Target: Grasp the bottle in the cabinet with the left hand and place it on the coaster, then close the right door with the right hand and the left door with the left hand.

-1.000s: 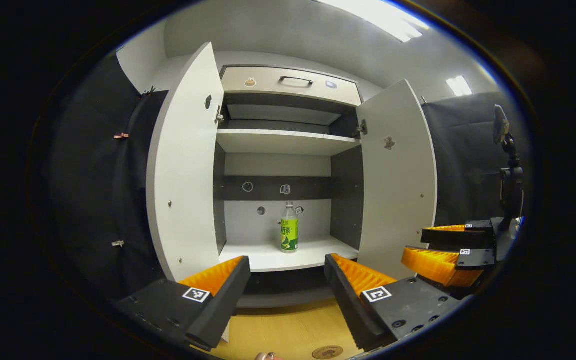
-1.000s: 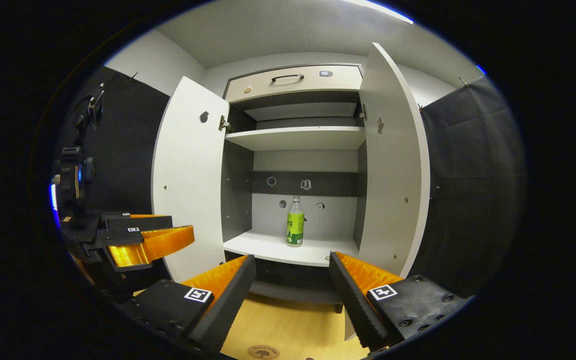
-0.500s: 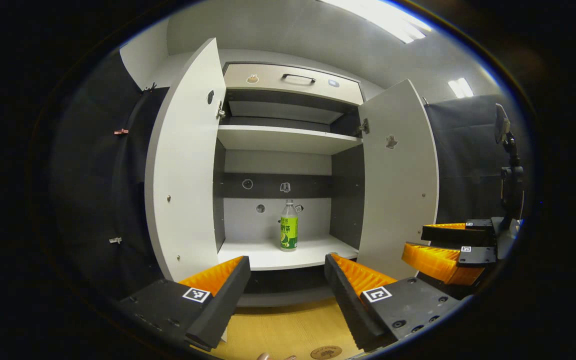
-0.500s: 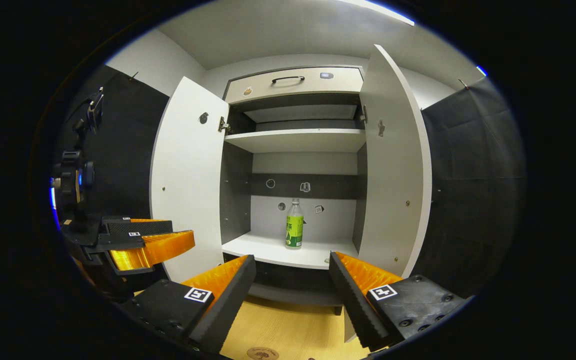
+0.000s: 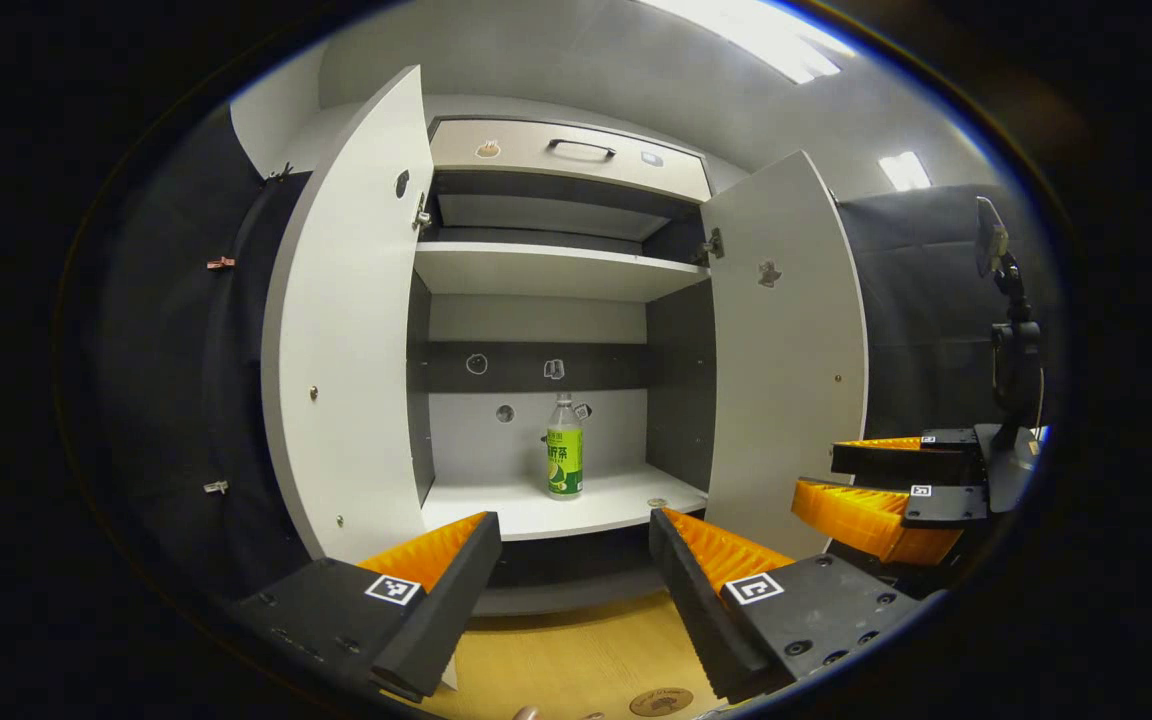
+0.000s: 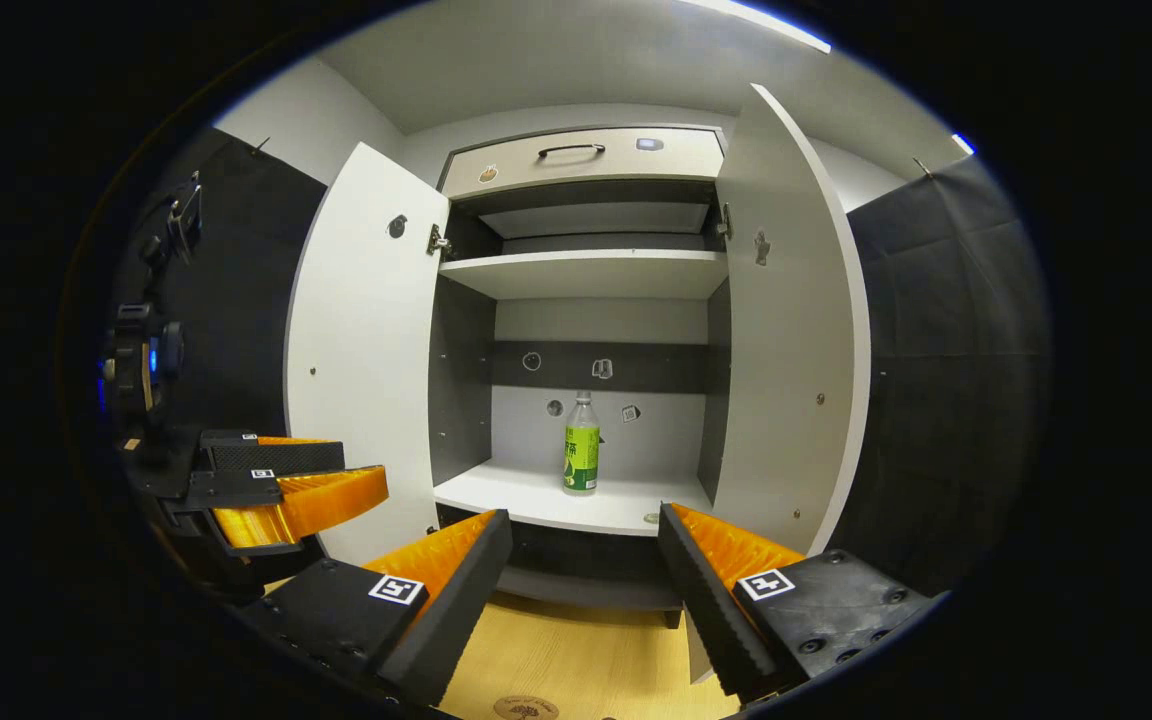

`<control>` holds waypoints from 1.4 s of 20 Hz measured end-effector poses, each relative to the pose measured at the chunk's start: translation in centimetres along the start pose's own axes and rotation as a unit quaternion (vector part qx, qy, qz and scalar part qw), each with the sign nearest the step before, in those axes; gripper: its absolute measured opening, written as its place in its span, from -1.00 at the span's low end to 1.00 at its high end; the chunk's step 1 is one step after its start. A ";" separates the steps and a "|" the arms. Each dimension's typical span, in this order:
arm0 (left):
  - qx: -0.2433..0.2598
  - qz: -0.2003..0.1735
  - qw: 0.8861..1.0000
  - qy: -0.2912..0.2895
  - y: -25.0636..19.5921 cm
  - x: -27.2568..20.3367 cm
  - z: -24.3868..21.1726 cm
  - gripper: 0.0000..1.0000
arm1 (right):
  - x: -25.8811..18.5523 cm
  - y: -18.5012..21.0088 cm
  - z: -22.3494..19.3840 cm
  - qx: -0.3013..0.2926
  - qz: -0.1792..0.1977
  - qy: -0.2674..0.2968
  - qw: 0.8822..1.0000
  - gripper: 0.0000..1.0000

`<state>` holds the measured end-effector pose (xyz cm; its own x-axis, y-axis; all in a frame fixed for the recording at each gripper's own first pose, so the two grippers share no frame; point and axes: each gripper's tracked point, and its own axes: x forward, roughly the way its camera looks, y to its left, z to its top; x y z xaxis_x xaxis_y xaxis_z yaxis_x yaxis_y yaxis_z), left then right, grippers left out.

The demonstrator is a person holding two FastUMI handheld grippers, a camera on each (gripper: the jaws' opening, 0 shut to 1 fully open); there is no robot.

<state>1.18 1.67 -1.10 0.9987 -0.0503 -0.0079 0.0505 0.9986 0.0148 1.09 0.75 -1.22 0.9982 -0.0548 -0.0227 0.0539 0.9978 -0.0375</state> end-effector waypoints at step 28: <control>0.010 -0.033 0.999 -0.008 -0.8 16.5 -0.3 0.89 | 4.4 -2.1 -1.1 -0.026 0.020 -0.007 0.999 0.96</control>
<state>17.62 0.01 -1.52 0.9931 -0.1174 0.0055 0.1171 0.9925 0.0353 5.32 -1.62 -2.32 0.9999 -0.0132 -0.0112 0.0121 0.9959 -0.0891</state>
